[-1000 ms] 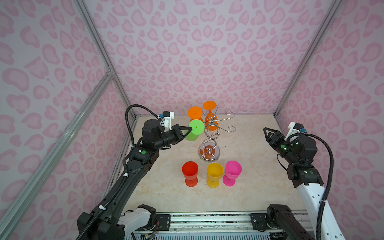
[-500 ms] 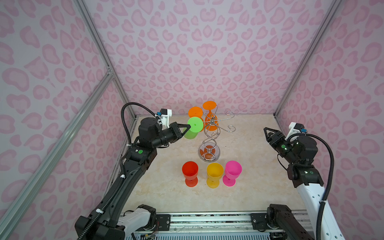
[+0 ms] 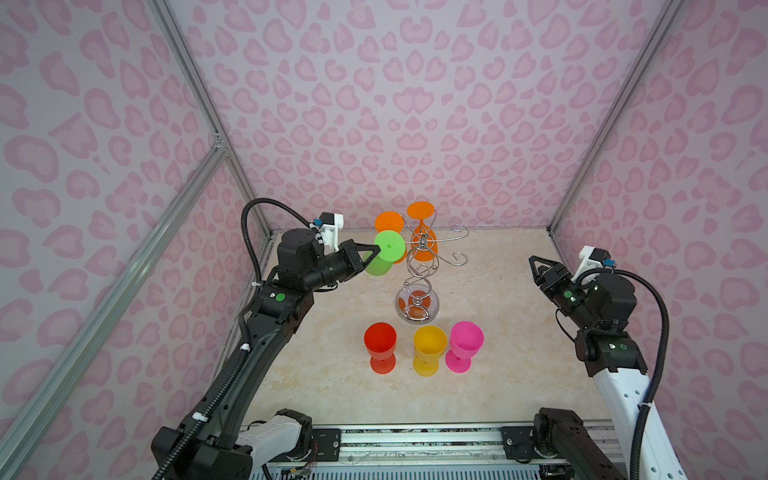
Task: Take the wine glass off the wine glass rack
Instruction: 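Close the left gripper on the green glass foot and lift it off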
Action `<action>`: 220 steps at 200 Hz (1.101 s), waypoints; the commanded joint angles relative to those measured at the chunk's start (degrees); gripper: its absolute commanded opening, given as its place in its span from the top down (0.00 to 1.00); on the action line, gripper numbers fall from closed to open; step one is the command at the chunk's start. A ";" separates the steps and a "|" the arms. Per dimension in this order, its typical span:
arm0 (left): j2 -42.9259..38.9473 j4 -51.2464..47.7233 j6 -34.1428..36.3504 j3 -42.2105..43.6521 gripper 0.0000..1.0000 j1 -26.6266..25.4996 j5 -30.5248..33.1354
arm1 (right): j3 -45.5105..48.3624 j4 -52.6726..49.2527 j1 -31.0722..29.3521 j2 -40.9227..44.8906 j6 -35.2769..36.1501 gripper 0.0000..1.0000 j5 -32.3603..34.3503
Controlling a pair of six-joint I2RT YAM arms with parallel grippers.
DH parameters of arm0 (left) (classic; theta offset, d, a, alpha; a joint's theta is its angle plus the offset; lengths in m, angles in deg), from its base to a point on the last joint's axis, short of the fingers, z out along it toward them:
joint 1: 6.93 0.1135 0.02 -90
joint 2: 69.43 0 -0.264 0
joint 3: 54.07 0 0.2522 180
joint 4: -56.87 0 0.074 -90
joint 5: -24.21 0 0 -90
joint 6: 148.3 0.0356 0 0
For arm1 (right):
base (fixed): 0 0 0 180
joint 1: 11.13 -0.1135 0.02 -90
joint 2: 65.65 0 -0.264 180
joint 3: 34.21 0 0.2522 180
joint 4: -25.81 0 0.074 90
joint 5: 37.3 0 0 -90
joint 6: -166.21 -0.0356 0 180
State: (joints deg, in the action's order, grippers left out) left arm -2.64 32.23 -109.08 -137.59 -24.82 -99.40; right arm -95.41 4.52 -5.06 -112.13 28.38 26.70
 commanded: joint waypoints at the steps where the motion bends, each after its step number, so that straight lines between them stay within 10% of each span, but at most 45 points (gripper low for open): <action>1: -1.25 0.49 1.12 -0.47 0.98 0.00 -0.07 | 0.44 1.71 0.26 0.16 0.02 0.46 -0.87; 220: 4.11 -2.97 5.67 -5.92 0.98 -0.35 2.14 | 2.44 1.75 2.64 1.57 -0.41 0.46 -2.20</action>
State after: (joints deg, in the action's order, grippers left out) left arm 1.05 26.13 -104.16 -142.73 -24.74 -96.21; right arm -93.35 4.92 -2.48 -110.64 27.76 25.23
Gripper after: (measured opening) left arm 0.063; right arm 0.536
